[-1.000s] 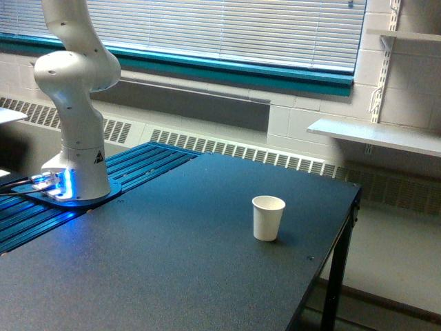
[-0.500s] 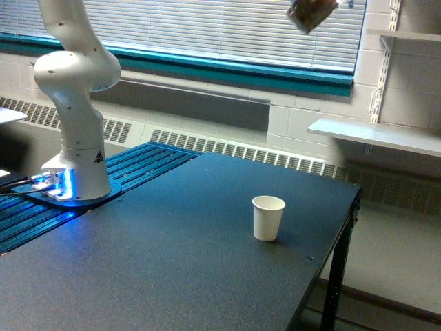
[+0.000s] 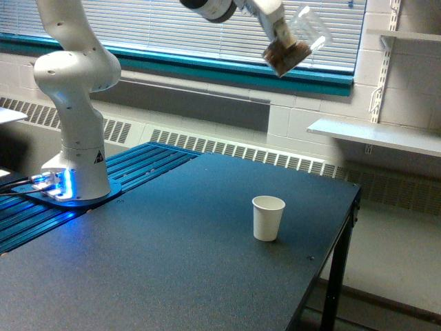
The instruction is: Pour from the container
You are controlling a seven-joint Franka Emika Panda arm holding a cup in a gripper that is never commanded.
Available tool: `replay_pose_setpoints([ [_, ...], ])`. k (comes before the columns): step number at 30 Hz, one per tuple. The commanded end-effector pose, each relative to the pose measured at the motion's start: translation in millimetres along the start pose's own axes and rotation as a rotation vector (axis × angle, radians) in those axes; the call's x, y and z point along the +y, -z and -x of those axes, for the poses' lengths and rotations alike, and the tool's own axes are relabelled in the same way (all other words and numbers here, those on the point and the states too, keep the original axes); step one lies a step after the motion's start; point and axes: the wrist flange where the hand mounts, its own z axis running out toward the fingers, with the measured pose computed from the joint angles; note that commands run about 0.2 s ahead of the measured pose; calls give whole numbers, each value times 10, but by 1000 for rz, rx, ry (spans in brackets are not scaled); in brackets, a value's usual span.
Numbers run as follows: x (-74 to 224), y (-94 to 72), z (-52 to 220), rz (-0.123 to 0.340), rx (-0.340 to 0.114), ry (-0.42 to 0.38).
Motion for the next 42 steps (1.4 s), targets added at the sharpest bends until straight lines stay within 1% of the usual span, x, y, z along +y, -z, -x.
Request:
replay_pose_setpoints([
  [1,109,-41,132,6,-21,37],
  [4,169,-110,217,22,-37,38],
  [7,216,-171,290,39,-40,45],
  [18,378,-423,561,96,-82,44],
  [23,429,-523,683,113,-94,48],
  [28,485,-626,821,128,-115,52],
  [39,581,-801,1108,154,-150,63],
  [42,604,-844,1174,167,-160,62],
])
